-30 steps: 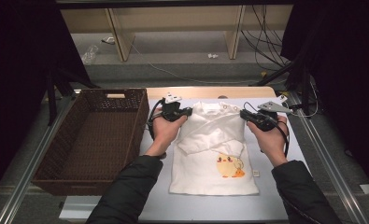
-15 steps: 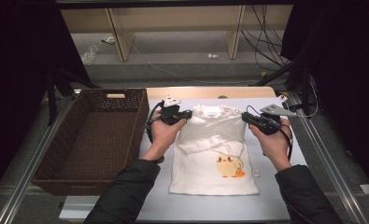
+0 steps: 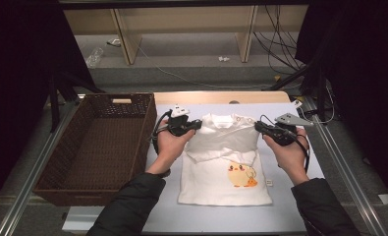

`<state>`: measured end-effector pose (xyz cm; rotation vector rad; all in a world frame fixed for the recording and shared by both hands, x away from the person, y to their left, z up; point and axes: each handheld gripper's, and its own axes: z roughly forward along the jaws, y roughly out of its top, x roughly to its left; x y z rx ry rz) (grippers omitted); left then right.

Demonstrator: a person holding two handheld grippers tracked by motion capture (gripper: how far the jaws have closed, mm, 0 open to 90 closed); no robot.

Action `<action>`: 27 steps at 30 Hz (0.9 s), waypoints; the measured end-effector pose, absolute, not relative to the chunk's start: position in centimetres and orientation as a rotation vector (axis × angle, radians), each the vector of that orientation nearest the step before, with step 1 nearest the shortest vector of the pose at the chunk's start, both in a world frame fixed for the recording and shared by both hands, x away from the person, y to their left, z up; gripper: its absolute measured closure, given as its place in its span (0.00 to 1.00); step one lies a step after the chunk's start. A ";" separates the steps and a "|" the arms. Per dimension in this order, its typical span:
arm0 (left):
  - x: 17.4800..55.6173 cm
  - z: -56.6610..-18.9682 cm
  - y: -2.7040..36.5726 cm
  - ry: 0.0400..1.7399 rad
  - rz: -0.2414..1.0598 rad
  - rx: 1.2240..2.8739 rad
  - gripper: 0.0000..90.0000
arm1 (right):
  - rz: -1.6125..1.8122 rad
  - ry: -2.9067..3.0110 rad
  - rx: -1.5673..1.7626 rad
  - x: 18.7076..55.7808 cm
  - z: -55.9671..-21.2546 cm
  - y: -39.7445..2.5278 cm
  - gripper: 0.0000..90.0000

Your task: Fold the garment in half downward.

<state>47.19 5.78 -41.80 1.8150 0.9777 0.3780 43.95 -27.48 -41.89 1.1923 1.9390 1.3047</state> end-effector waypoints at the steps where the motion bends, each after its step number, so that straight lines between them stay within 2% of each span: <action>1: 47.1 -41.8 5.8 0.974 0.378 1.814 0.95 | 1.308 1.939 1.191 43.8 -41.9 -27.5 0.94; 27: 43.1 -43.8 6.5 0.899 0.349 1.871 0.95 | 1.306 2.032 1.136 39.8 -43.8 -28.0 0.94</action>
